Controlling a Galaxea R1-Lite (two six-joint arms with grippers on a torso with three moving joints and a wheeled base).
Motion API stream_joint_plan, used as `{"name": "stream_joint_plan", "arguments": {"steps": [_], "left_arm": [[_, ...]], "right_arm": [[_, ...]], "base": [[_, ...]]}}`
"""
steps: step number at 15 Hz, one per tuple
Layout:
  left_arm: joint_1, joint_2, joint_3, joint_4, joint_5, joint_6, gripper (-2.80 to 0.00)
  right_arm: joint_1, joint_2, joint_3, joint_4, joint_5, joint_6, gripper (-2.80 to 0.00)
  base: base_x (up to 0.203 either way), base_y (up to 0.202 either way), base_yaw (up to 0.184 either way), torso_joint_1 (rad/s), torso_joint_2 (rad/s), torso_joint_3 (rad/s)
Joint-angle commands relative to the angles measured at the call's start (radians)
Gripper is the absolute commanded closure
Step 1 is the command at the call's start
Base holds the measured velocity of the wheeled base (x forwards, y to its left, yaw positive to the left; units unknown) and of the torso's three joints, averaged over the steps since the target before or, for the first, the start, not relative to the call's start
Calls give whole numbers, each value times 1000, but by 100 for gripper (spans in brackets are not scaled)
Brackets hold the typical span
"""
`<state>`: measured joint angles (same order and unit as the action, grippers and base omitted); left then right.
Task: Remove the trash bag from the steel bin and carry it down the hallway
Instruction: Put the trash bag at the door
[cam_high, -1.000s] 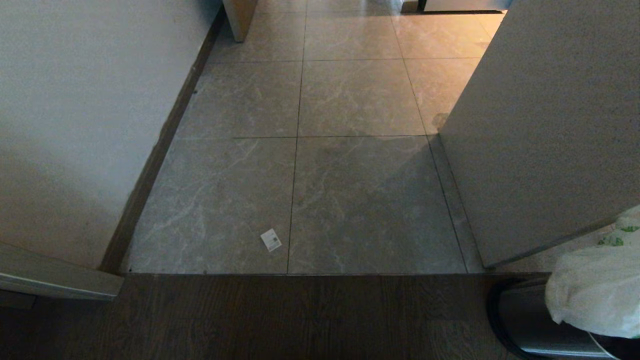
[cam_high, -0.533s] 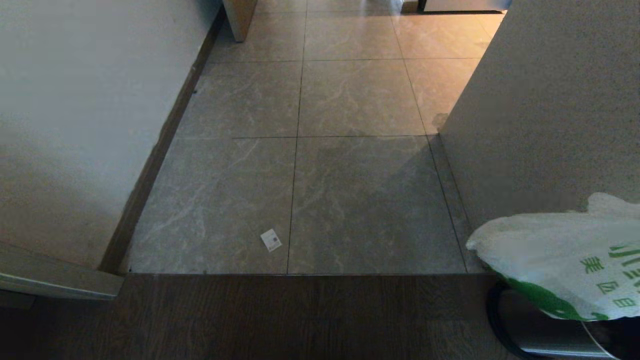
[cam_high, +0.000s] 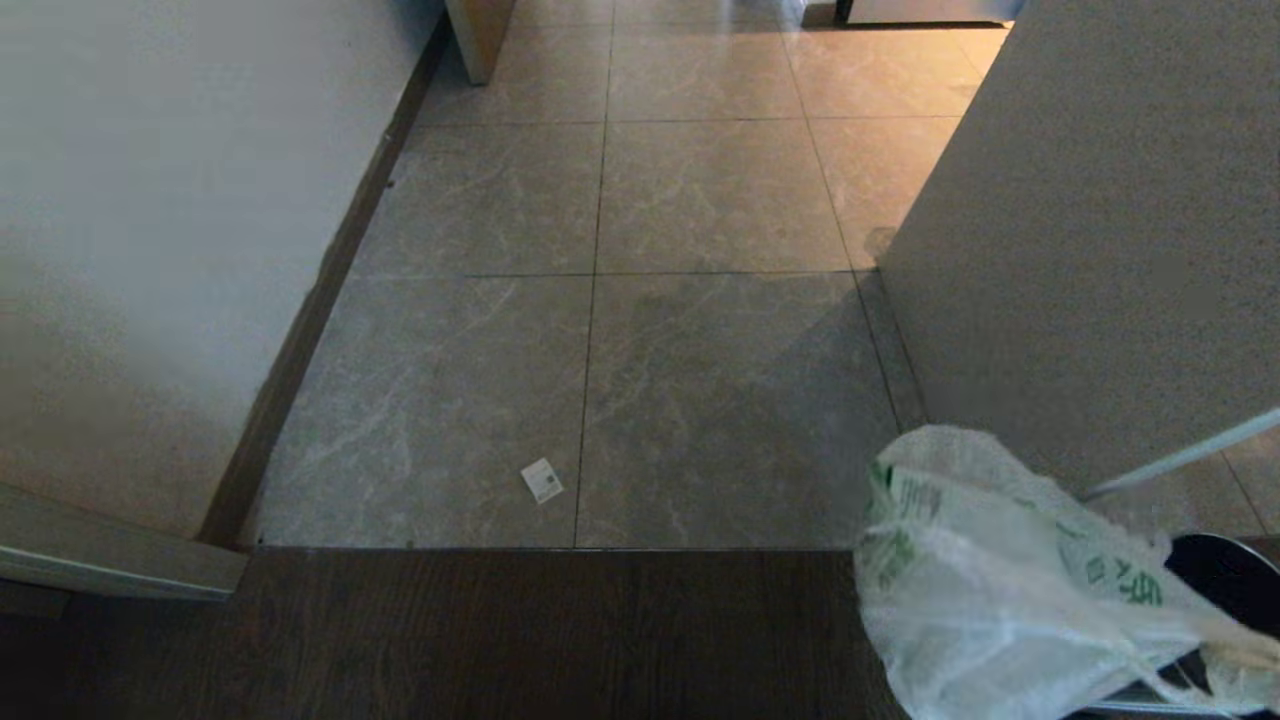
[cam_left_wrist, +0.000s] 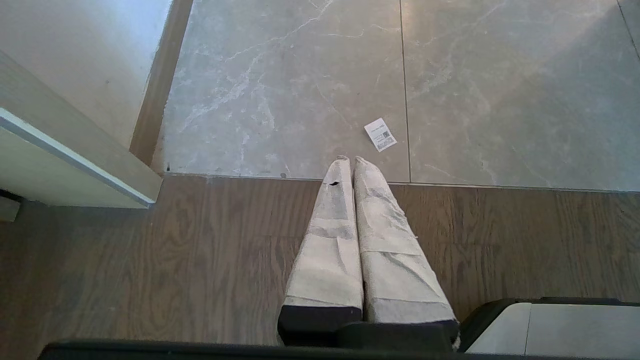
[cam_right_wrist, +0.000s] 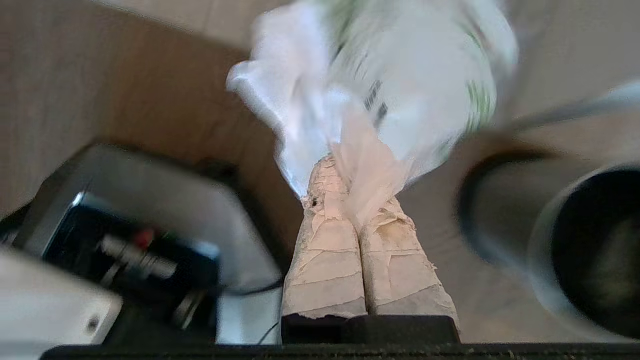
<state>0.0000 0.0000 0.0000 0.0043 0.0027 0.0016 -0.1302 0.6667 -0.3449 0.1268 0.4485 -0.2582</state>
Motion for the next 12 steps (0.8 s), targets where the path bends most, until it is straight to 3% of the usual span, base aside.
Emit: {"name": "stream_joint_plan", "arguments": {"steps": [1, 3, 6, 8, 10, 11, 12], "left_arm": [[0, 0, 0, 0, 0, 0, 0], [0, 0, 0, 0, 0, -2, 0], [0, 0, 0, 0, 0, 0, 0], [0, 0, 0, 0, 0, -1, 0], [0, 0, 0, 0, 0, 0, 0], [0, 0, 0, 0, 0, 0, 0], [0, 0, 0, 0, 0, 0, 0]], "right_arm": [[81, -254, 214, -65, -69, 50, 0], [104, -377, 281, -128, -145, 120, 0], [113, -528, 324, -230, -192, 187, 0], [121, -607, 342, -277, -234, 198, 0], [122, -618, 346, -246, -410, 177, 0], [122, -625, 346, -194, -457, 169, 0], [123, -644, 346, -191, -447, 164, 0]], "base": [[0, 0, 0, 0, 0, 0], [0, 0, 0, 0, 0, 0], [0, 0, 0, 0, 0, 0], [0, 0, 0, 0, 0, 0], [0, 0, 0, 0, 0, 0], [0, 0, 0, 0, 0, 0], [0, 0, 0, 0, 0, 0]]}}
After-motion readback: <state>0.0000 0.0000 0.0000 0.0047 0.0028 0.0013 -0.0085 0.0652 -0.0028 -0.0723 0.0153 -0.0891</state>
